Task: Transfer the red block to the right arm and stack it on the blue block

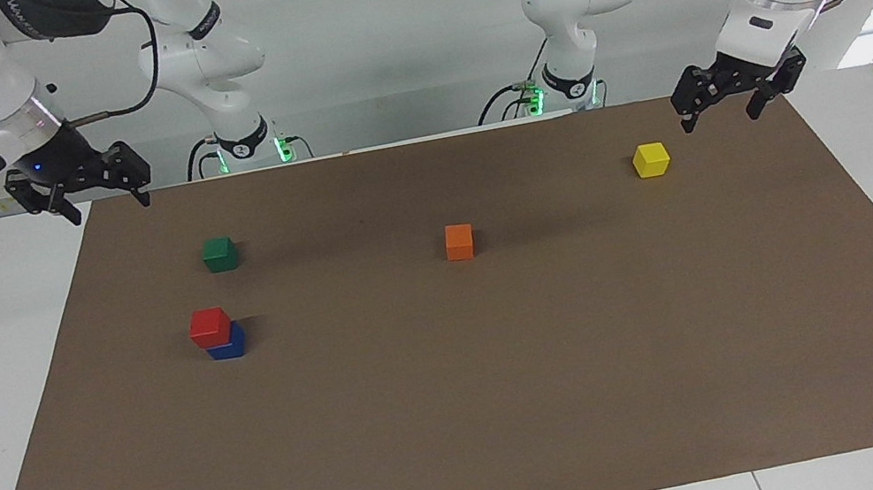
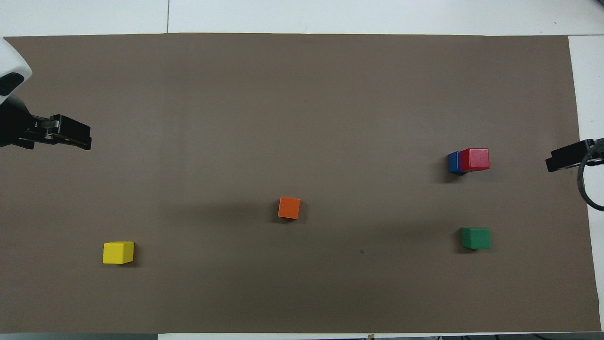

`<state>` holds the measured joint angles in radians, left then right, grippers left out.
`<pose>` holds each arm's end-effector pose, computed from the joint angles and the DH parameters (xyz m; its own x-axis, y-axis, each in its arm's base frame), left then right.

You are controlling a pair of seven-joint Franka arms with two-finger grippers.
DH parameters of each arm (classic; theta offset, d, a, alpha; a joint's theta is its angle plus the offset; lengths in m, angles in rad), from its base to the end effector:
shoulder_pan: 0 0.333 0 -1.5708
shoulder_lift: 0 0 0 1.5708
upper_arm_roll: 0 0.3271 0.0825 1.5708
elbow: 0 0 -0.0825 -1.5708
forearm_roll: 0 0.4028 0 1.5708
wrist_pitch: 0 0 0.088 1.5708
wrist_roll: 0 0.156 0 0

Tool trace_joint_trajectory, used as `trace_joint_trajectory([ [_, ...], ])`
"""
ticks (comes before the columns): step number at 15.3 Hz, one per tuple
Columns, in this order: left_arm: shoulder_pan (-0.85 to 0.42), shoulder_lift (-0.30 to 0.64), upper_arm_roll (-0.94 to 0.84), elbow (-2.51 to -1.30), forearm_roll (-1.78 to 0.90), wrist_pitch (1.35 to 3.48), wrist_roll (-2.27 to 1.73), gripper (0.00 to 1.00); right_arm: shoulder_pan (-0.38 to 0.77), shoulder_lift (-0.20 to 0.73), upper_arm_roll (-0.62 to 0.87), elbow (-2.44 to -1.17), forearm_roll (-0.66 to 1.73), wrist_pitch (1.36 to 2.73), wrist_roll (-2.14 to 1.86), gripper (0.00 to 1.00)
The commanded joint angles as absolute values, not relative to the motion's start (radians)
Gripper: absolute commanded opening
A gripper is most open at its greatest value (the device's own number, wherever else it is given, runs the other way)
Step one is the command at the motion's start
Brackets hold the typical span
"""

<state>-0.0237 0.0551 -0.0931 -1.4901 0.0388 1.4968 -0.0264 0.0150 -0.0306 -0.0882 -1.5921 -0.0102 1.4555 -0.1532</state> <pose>0.5782 -0.0601 0.5880 0.9951 -0.0874 -0.0472 -0.0891 -0.9954 -0.0349 0.5439 -0.0422 0.5842 0.9912 0.0795 -0.1058 0.0790 -0.9968 -0.0088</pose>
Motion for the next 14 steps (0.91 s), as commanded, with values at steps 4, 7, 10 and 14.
trace_joint_trajectory([
  [4,-0.015,0.028,-0.095,-1.525,0.02,1.511,-0.017,1.0,-0.002,-0.058,-0.075,-1.614,-0.021,1.466,-0.169,1.0],
  [7,-0.014,0.028,-0.095,-1.525,0.02,1.511,-0.017,1.0,0.0,-0.057,-0.075,-1.614,-0.028,1.486,-0.166,1.0],
  [10,-0.014,0.028,-0.095,-1.525,0.02,1.511,-0.018,1.0,0.002,-0.058,-0.075,-1.614,-0.028,1.485,-0.164,1.0],
  [14,-0.014,0.028,-0.097,-1.525,0.02,1.511,-0.017,1.0,-0.002,-0.057,-0.075,-1.614,-0.028,1.483,-0.164,1.0],
])
